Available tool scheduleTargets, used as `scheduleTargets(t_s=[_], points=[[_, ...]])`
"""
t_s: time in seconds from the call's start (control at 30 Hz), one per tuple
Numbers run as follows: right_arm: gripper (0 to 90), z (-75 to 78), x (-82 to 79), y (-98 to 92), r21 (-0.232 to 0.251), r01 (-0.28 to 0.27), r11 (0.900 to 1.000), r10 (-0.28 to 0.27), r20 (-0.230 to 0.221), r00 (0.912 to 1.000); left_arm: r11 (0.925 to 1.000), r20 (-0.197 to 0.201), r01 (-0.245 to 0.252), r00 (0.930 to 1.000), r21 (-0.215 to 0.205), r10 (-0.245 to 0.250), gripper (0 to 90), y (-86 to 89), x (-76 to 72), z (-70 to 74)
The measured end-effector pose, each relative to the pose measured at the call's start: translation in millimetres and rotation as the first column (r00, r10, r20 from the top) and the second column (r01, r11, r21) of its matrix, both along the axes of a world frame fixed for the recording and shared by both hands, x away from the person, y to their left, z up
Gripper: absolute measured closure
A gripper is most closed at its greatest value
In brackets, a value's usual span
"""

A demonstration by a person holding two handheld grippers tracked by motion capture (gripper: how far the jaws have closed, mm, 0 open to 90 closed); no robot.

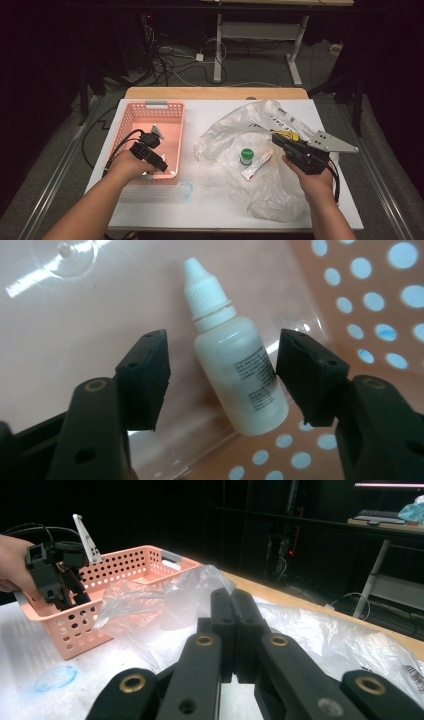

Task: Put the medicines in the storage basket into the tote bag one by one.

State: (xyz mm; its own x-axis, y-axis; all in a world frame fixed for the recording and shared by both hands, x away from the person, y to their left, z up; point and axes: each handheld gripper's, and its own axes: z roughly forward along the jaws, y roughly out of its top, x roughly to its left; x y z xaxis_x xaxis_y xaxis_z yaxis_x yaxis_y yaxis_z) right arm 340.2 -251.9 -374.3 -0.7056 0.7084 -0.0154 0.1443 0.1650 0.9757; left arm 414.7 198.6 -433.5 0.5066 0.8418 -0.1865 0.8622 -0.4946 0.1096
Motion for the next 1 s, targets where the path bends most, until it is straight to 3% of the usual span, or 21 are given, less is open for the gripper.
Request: scheduleTargets(t_s=[0.27, 0.53, 0.77, 1.0], points=[[90.0, -0.3, -0.1, 0.4, -0.002, 0.000, 1.000, 0.000, -0.001, 1.0000, 0.9994, -0.034, 0.004, 0.9994, 0.033, -0.003, 49.4, -2.6, 3.0, -4.1], [90.0, -1.0, -0.2, 0.7, -0.002, -0.003, 1.000, 0.003, -0.006, 1.0000, 0.9988, -0.022, 0.019, 0.9996, 0.046, -0.018, 57.2, -3.6, 1.3, -4.3], [90.0, -0.8, -0.6, 0.9, -0.001, -0.001, 1.000, 0.001, -0.008, 1.0000, 0.9998, 0.062, 0.017, 0.9979, 0.013, -0.018, 58.0, -1.2, -4.8, 2.1], [90.0, -1.1, 0.1, 1.0, -0.005, -0.006, 1.000, 0.006, -0.001, 1.0000, 0.9968, 0.179, 0.004, 0.9837, -0.080, 0.010, 58.0, 5.9, -15.1, 10.2]])
